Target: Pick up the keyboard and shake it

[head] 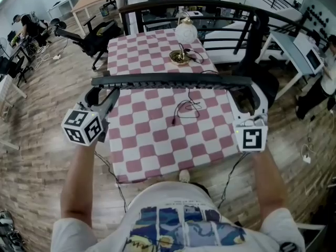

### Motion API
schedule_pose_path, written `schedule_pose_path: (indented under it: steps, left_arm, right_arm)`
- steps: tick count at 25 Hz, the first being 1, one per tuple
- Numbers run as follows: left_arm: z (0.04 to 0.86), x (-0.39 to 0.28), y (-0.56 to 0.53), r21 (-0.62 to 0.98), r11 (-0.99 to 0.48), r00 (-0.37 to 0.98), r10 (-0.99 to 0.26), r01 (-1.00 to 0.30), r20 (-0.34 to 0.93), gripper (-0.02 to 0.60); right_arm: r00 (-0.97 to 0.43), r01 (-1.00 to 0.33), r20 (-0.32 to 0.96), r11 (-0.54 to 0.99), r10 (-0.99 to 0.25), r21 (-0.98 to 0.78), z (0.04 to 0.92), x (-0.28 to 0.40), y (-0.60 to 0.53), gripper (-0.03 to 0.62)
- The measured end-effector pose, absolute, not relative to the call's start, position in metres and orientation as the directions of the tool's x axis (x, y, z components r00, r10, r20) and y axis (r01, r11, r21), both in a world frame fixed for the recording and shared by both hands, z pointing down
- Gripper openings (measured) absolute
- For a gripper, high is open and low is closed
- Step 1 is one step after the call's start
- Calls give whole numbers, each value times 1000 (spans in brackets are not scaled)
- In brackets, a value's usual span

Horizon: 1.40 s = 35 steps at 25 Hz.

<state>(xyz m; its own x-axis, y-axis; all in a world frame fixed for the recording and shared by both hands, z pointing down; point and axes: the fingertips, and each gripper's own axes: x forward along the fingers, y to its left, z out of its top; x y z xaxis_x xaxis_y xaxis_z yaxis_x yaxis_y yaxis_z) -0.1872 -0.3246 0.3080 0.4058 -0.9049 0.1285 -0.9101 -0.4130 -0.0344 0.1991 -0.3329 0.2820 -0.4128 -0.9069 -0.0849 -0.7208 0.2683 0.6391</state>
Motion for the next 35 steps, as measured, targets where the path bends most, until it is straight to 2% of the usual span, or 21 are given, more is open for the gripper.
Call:
schedule_pose_path:
  steps: [35]
  left_arm:
    - [297, -186, -336, -63, -416, 410, -907, -907, 95, 265]
  right_arm:
    - [-379, -728, -125, 212, -917, 652, 277, 202, -344, 255]
